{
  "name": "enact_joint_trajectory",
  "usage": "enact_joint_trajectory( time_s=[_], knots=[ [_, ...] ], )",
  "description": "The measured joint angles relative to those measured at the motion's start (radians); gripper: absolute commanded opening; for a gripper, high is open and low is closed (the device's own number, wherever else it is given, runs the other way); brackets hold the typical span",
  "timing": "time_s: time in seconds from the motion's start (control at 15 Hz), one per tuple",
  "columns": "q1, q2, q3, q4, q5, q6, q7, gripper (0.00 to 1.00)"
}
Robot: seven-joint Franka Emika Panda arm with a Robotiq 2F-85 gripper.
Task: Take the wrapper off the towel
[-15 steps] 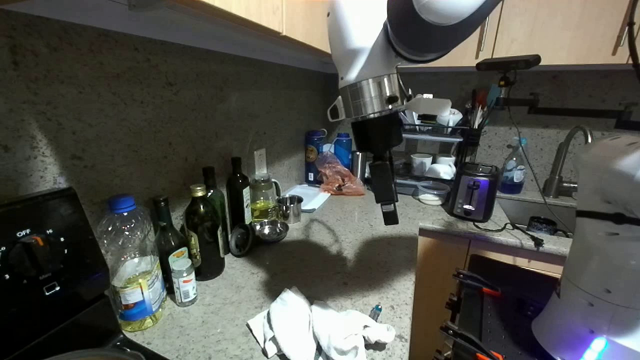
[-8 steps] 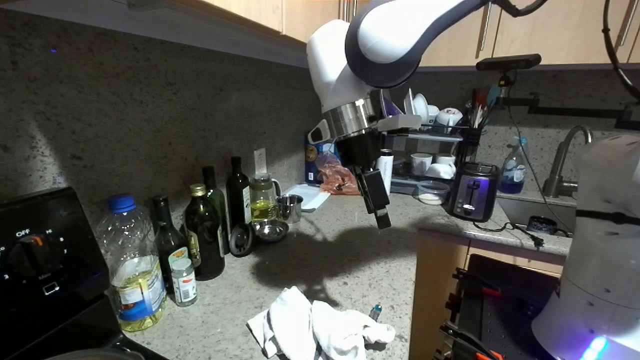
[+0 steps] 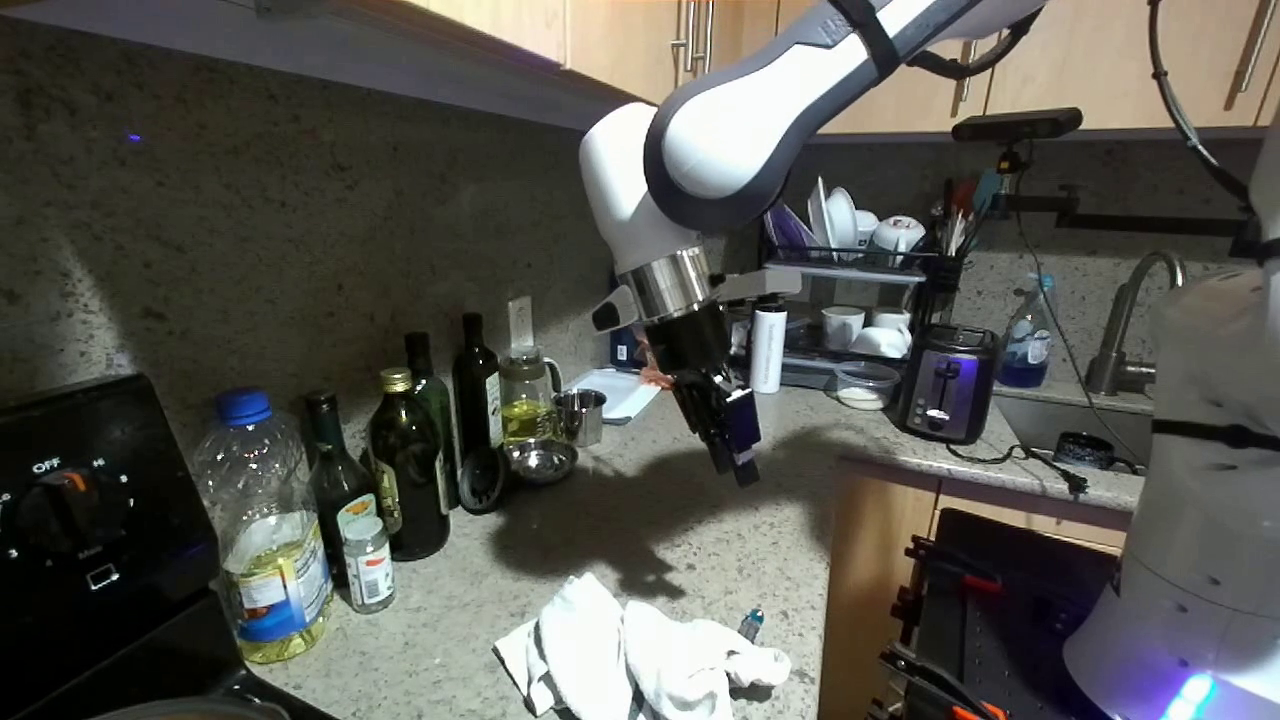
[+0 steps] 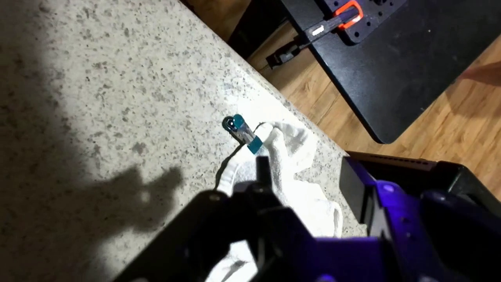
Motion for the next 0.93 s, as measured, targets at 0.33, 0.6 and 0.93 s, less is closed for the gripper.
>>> enact_joint_trajectory(
  time_s=[0.33, 0.6, 0.93],
  knots=[
    [-0.038, 0.079, -0.001, 0.000, -0.004, 0.137, -0.068, 0.00],
    [-0.073, 0.159, -0.001, 0.000, 0.021, 0.203, -0.122, 0.00],
    [-0.105, 0.231, 0.001, 0.000, 0.045, 0.203, -0.178, 0.00]
  ],
)
